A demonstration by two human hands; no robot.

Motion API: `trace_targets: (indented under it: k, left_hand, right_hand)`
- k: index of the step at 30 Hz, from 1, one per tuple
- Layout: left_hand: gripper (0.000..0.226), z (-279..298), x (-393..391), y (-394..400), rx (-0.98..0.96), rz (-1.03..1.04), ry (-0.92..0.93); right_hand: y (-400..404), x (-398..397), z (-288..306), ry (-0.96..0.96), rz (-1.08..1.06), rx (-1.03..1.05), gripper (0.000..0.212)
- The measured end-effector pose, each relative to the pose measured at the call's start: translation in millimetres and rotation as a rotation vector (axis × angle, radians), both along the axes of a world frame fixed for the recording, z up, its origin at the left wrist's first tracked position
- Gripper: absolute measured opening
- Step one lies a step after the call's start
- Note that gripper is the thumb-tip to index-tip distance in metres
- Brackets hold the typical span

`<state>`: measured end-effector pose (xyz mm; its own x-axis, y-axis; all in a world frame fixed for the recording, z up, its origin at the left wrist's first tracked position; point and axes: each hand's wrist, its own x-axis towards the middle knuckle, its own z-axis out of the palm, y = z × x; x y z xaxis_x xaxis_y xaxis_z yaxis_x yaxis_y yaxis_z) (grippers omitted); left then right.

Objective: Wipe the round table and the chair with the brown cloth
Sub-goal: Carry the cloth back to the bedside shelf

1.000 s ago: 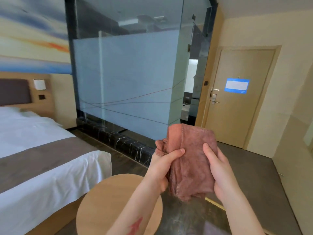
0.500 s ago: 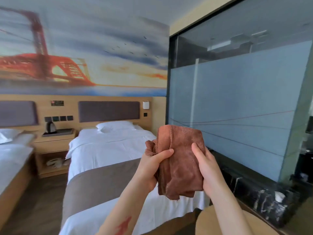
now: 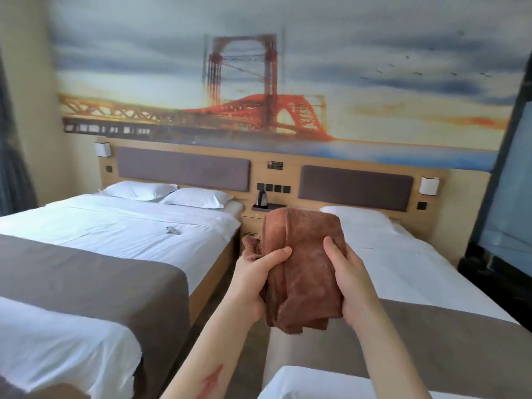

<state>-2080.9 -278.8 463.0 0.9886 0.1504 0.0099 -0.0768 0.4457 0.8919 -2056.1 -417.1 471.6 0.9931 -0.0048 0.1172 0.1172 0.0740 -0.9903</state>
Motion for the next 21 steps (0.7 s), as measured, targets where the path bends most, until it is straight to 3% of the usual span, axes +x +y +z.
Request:
trace_targets:
  k: [4, 8, 21]
  left_hand:
    - [0.02, -9, 71, 58, 0.002, 0.099, 0.004]
    - [0.034, -3, 160, 108, 0.014, 0.191, 0.008]
    - [0.029, 29, 392, 261, 0.038, 0.285, -0.049]
  right_hand:
    - [64, 85, -13, 0.04, 0.088, -0.008, 0.039]
    - [120, 188, -13, 0.027, 0.118, -0.039, 0.053]
    - [276, 433, 15, -0.018, 0.193, -0.033, 0.054]
